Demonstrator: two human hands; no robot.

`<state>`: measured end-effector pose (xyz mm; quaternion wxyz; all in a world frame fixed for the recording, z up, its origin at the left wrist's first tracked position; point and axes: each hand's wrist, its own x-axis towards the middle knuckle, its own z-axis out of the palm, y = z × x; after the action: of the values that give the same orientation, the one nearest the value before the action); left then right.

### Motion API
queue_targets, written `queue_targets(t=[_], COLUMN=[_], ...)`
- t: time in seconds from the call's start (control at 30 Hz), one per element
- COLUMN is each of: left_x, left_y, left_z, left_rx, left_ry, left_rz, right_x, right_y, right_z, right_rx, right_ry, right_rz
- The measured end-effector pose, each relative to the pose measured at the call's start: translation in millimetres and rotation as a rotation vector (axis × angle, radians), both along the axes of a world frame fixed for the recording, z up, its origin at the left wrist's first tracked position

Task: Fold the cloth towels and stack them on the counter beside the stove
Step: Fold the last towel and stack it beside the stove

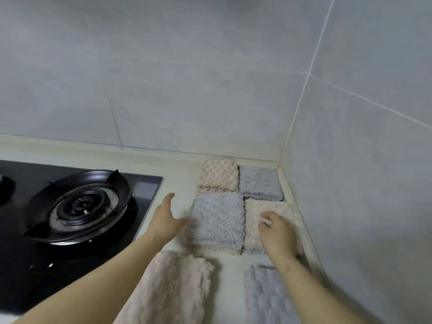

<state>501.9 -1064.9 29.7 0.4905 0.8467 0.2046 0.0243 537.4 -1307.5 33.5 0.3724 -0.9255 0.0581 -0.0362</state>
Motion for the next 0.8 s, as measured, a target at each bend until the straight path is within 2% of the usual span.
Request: queue_targets(t=[0.17, 0.3, 0.47, 0.6, 0.8], left_x=[-48, -88, -125, -131, -119], left_y=[12, 19, 13, -6, -44], left_z=[2, -6, -12, -18, -17], left_rx=[-0.01, -0.081, -0.218, -0.206, -0.011], left_ry=[0.09, 0.156, 0.283, 0.272, 0.261], left_rz=[0.026, 0.047, 0.018, 0.053, 0.026], right_x=[-32, -71, -120, -147, -170], right_y=[6, 0, -9, -17, -24], right_z=[0, 2, 0, -8, -20], right_rx=[-0.014, -0.194, -0.244, -0.262, -0.275], right_ry=[-0.021, -0.065, -0.015, -0.002, 0.023], right_rz=[0.042, -0.065, -0.149, -0.173, -0.137])
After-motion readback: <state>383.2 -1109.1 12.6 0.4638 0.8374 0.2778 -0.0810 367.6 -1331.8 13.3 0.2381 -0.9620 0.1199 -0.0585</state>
